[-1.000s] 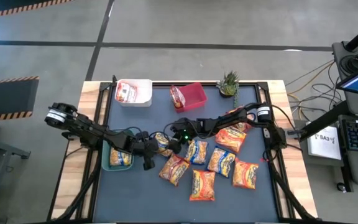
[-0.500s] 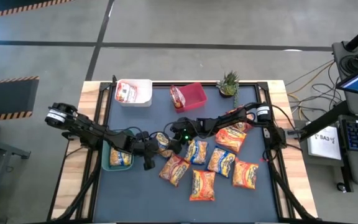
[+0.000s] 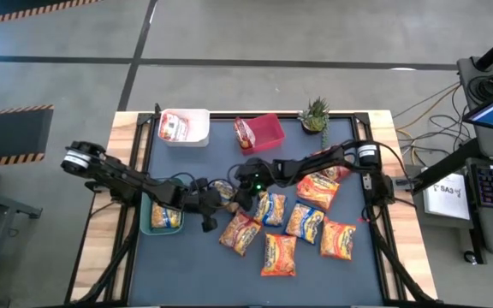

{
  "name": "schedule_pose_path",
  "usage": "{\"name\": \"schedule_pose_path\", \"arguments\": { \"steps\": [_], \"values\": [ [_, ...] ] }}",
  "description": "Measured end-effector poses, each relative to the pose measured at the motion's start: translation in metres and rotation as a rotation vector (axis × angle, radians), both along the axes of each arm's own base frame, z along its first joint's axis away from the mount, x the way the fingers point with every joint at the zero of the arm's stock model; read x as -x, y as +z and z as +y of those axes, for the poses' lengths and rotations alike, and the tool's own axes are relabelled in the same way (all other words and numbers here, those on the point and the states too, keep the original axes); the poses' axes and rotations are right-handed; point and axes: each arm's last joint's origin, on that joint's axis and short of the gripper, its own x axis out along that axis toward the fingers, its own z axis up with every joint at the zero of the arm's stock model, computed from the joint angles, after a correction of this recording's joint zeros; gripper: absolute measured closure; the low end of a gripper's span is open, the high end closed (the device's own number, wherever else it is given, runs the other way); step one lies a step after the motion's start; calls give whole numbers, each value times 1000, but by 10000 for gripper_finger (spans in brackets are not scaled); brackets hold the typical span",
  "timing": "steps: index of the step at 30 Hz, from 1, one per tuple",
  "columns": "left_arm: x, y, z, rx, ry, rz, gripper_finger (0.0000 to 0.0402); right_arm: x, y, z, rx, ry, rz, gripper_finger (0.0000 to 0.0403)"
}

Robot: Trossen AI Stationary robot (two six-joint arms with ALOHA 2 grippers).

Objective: Sort Maruchan noodles
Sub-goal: Put the blue noodle pack into the green bin

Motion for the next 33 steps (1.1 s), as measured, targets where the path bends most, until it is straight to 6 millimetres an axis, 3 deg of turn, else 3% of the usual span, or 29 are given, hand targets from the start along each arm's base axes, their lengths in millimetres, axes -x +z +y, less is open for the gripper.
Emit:
{"name": "schedule_pose_path", "arguments": {
  "steps": [9, 17, 25, 33],
  "values": [
    [-6, 40, 0, -77, -67, -124, 402, 29, 28, 0, 222, -36, -30, 283],
    [10, 92, 5, -117, -110, -330, 391, 70, 41, 2, 412, -114, -64, 284],
    [26, 118, 14, -158, -23, -456, 301, 92, 49, 16, 520, -101, -310, 284],
    [16, 117, 14, -225, -42, -492, 186, 91, 47, 31, 606, -25, -361, 284]
  ]
}}
